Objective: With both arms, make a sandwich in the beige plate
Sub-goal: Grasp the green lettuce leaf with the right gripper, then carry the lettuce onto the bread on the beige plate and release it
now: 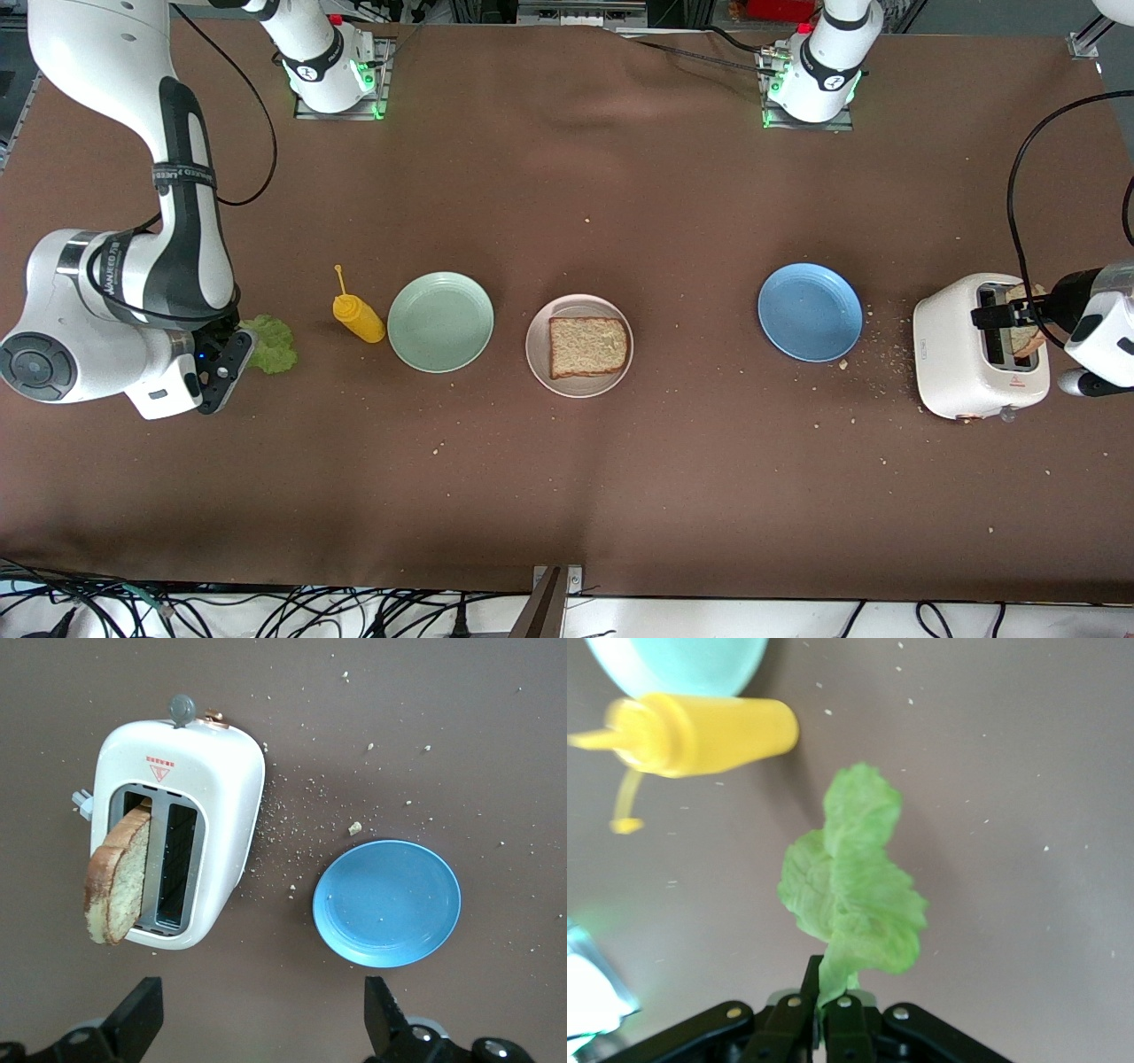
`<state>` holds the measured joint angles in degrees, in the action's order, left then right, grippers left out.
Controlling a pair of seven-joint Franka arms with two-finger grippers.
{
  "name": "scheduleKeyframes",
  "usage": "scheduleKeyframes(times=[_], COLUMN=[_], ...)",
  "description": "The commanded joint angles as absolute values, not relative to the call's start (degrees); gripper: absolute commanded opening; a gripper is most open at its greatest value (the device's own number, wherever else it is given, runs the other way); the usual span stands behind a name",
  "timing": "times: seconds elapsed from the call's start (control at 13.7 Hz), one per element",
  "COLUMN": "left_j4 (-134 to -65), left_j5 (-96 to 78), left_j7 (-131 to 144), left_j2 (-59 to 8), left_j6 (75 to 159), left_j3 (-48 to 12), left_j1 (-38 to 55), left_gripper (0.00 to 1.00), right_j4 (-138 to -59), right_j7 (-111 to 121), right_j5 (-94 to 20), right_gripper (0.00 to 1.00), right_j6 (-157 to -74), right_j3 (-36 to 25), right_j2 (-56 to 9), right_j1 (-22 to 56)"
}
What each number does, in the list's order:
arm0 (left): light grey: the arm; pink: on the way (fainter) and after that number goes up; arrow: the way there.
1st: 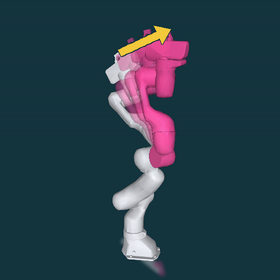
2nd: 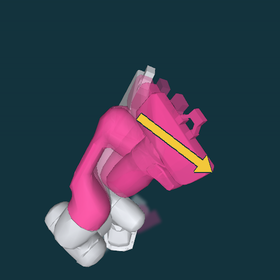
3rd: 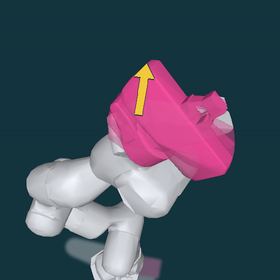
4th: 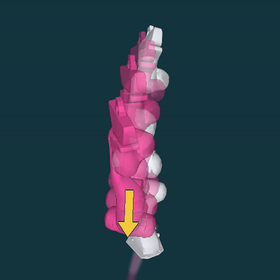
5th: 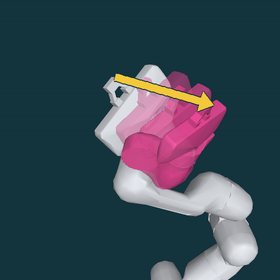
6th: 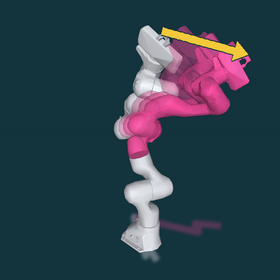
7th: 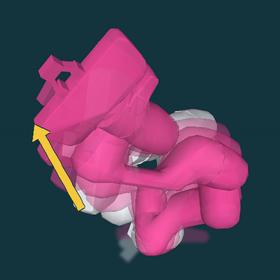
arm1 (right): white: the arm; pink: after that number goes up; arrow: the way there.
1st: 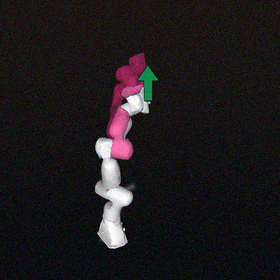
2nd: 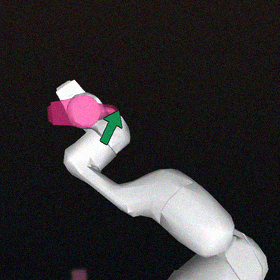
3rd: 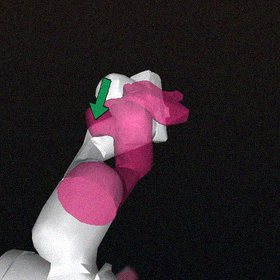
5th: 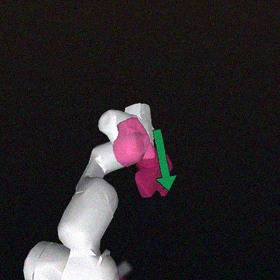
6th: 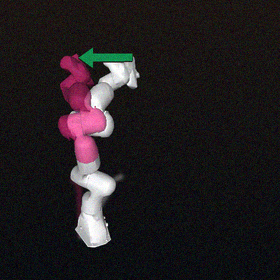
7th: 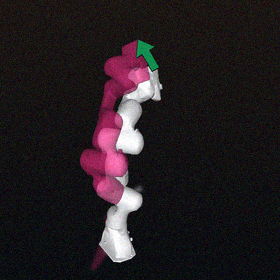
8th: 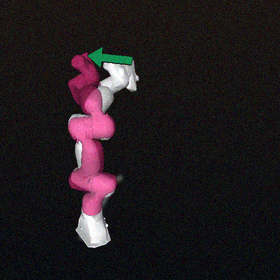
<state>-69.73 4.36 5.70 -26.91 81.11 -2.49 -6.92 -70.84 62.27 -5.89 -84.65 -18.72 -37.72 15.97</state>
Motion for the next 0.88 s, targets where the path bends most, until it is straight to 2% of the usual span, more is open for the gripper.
scheduleKeyframes(times=[0.0, 0.22, 0.37, 0.59, 0.81], left_j4=[-70.7, -70.7, -70.7, -71.2, -72.6], left_j5=[6.0, 6.2, 6.2, 6.2, 6.2], left_j7=[4.7, 3.4, 0.2, -3.4, -8.5], left_j2=[-26.4, -26.5, -26.5, -26.5, -26.5], left_j6=[81.7, 81.8, 82.1, 83.7, 86.6], left_j3=[-2.5, -2.5, -2.1, -2.1, -2.1], left_j1=[-7.3, -7.8, -9.1, -11.6, -14.8], left_gripper=[1.00, 1.00, 1.00, 1.00, 1.00], right_j4=[-62.5, -57.6, -57.7, -58.0, -58.9], right_j7=[54.7, 44.5, 33.5, 19.1, 9.7], right_j5=[-5.4, -8.5, -16.9, -29.5, -36.9], right_gripper=[0.00, 0.00, 0.00, 0.00, 0.00], right_j6=[-73.0, -61.9, -60.7, -63.1, -73.1], right_j3=[-18.8, -18.5, -18.4, -18.4, -18.3], right_j2=[-38.5, -36.9, -35.4, -36.8, -40.1], right_j1=[17.0, 19.7, 20.6, 21.7, 23.9])
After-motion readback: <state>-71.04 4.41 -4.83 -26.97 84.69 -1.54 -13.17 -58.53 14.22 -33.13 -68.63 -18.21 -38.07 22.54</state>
